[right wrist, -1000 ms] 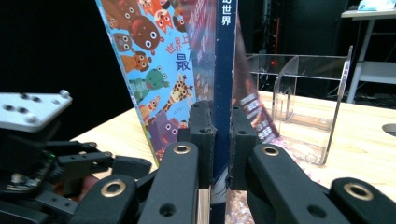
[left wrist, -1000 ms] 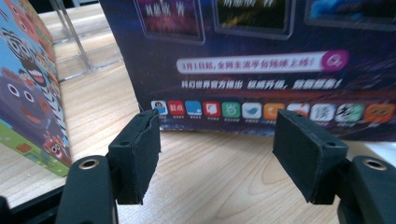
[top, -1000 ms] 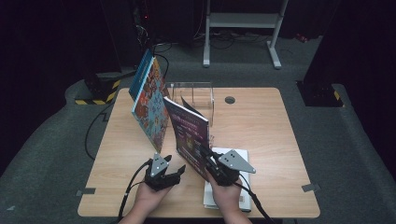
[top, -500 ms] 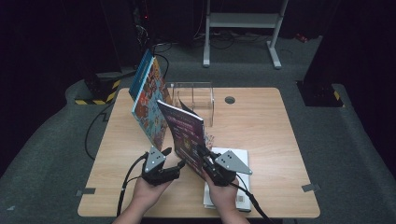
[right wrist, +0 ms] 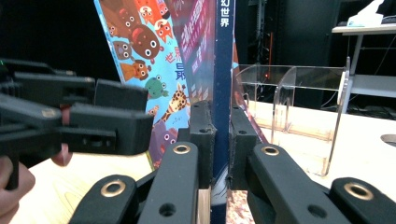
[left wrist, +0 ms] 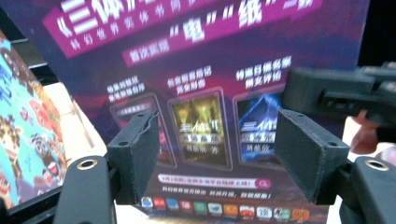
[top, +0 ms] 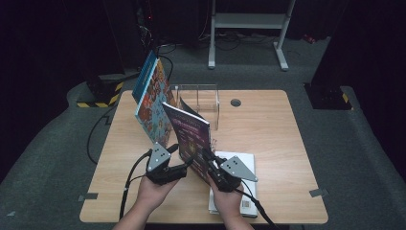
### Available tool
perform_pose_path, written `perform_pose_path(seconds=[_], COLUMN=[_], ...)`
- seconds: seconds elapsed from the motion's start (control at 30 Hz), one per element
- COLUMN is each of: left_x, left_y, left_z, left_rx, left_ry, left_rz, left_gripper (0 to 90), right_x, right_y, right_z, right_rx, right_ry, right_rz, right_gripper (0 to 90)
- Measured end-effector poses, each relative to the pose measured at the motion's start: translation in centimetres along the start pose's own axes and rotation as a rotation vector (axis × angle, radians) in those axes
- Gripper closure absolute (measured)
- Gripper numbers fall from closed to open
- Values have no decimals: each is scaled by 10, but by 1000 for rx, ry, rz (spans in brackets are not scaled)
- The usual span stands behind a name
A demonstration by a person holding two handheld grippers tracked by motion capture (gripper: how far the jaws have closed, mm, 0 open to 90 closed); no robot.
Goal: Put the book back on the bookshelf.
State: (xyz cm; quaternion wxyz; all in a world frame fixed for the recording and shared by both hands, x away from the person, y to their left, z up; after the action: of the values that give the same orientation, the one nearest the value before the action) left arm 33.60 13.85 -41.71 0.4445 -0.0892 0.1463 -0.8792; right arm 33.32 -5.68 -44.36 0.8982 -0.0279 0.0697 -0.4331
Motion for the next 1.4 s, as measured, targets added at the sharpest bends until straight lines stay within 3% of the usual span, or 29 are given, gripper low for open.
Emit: perform_pose_path(seconds=[0.43, 1.4], left_x=[11, 30], left_y=[2, 3], left_z=[26, 52], left_rx=[51, 103], left_ry=[20, 45], left_rz=[-28, -56], left_gripper=[301, 298], right_x=[0, -1], right_y=[-1, -1], right_z=[-4, -4], right_rx=[9, 16], right_ry=[-25, -26], right_rz=[-36, -56], right_gripper=[838, 836])
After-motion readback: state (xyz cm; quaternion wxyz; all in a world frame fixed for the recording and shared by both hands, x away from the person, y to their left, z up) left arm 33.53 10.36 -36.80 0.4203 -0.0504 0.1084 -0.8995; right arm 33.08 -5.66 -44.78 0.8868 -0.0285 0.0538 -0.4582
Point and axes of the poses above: each handheld gripper's, and its own axes: y roughly forward along the jaws, z roughly out of its top, x roughly to its right, the point moved 2 cm from there along y, roughly forward along the jaws
